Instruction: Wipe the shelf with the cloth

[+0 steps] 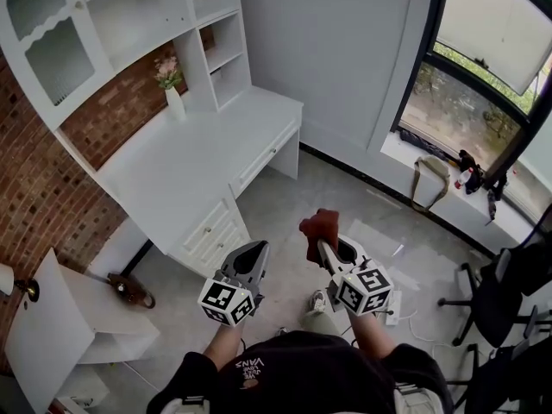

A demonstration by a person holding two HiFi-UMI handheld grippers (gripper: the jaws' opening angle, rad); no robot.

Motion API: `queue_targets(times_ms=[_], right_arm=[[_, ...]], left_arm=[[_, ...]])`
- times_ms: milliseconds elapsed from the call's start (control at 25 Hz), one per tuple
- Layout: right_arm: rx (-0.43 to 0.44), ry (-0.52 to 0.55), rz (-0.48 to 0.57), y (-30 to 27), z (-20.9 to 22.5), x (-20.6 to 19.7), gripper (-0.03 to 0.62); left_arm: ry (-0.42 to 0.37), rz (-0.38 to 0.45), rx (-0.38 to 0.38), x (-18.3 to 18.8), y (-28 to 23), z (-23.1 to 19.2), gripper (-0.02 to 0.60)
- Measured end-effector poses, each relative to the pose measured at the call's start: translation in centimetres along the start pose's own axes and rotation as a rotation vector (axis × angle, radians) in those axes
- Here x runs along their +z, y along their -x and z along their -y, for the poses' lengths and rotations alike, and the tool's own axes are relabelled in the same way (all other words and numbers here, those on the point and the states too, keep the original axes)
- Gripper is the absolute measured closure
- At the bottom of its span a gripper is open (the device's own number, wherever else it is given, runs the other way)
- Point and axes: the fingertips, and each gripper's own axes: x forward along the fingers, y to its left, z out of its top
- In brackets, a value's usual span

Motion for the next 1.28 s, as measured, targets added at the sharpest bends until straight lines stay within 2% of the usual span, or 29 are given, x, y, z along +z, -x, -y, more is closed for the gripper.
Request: queue_targets(times_ms=[280, 560, 960, 1280], right_arm=[[0.034, -0.005, -0.024, -4.0, 4.2, 1.2, 0.539], [0.119, 0.014, -0.037, -8.6, 9.1, 3.2, 0.539], [0.228, 0.025, -0.070, -13.1, 14.6, 4.8, 0.539], [0.233, -0.005, -0.088, -15.8, 16.7, 4.4, 0.539]], left_arm=[[-0.010, 0.006, 0.043, 1.0, -5.0, -2.5, 0.575], [-0.031, 0.042, 0.119, 2.4, -10.8, -4.5, 0.575], [-0.014, 0.056, 0.236, 2.0, -16.6, -6.3, 0.575], [0.008, 0.018, 0.240, 0.7, -19.4, -8.1, 0.575]])
